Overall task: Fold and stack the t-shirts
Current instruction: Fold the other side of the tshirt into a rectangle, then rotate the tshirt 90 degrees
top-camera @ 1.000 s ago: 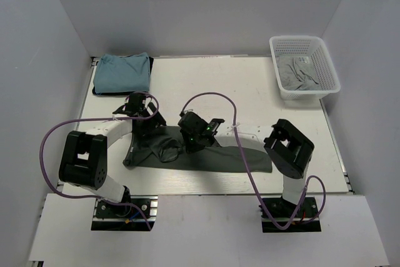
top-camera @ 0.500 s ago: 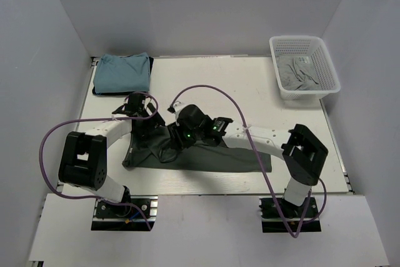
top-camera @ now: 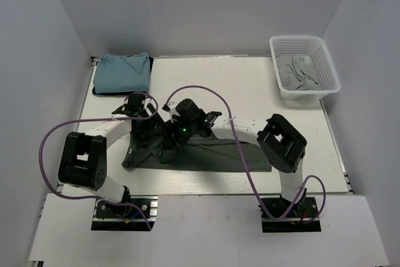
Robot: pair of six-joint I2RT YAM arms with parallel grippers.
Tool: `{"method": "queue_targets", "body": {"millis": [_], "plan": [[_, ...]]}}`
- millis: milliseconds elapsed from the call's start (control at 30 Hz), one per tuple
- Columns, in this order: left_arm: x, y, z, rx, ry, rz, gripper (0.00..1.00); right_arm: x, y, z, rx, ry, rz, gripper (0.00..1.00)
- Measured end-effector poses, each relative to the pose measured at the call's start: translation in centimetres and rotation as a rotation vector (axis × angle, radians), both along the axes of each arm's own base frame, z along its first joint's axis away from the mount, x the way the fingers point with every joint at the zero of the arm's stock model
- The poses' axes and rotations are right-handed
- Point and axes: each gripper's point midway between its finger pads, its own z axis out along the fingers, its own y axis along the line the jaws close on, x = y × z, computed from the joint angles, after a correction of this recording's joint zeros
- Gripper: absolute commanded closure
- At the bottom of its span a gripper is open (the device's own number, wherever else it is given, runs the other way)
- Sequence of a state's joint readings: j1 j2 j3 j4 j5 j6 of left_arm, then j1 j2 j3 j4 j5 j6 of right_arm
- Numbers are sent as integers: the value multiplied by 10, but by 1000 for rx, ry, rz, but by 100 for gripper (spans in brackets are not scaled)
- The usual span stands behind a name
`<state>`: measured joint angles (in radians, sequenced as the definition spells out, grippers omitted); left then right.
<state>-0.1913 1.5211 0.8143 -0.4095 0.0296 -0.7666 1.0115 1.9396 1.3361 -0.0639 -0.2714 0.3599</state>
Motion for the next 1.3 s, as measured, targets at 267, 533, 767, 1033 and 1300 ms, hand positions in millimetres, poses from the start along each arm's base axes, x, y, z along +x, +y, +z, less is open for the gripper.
{"method": "queue_targets", "body": {"millis": [267,533,767,1033,1300], "plan": [[-3,3,-1,16,17,5,0,-23,-29,-28,-8,182,79,27],[-6,6,-1,36,33,4,0,-59,-47,-34,-14,286,159,24],[0,6,-3,48,46,-11,0,-36,-59,31,59,110,43,12],[37,0,-4,59,39,-40,0,62,-151,11,-132,11,-476,10],[73,-10,-3,42,0,-53,0,89,-241,-43,-359,48,-730,10]]}}
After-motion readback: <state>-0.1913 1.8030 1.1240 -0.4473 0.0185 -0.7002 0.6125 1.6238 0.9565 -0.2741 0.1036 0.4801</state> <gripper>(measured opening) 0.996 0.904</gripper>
